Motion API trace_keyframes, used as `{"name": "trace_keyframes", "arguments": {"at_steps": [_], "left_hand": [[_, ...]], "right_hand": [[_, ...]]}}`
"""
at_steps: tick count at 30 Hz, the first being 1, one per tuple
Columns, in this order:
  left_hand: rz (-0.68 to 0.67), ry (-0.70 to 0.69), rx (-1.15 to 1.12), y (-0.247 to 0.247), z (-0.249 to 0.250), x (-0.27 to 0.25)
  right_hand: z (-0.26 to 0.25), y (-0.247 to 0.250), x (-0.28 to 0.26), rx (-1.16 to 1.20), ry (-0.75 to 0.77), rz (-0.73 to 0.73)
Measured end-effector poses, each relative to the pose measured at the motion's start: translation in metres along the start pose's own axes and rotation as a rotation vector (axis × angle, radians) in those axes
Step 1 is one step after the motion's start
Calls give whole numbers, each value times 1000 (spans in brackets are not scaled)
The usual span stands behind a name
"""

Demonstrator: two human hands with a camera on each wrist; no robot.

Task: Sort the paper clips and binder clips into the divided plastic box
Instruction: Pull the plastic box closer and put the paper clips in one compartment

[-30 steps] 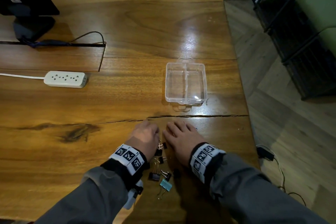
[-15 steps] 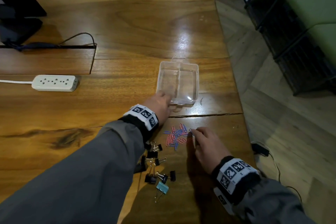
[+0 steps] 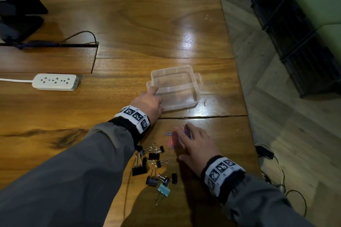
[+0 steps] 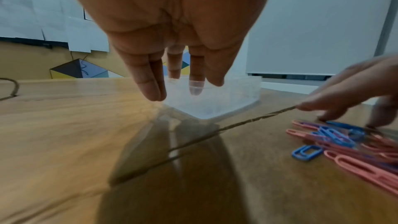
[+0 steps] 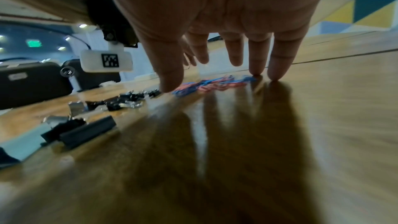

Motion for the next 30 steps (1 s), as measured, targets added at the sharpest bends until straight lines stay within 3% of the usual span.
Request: {"name": "trace_keyframes", "arguments": {"at_steps": [5,9,15,23,27,30], "left_hand": [[11,13,-40,-5,-24,-10],[41,23,-19,-3,-28,-22],[81,-23,-24,-1,-15,-33],[72,-103,-52,-13,1,-47],[102,-137,-76,-14,4,-54],[100,-144,-75,-16,4,-56]], "right_hand": [[-28,-6,25,-177,69,-64],[-30,-4,27,-139,48,-50],[-24,-2,32,29,-18,-56],[-4,14,33,218,-72,56],[22,12,23,377,-205,19],[32,25,14,642,-267,92]]}}
Point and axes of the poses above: each hand's wrist, its own x-axis towards the middle knuckle, its own y-axis out of the back of the hand, z = x × y, the point moved 10 cm from there along x, towards the middle knuckle, and after that the axes turned 5 degrees about y, right-handed, at the moved point
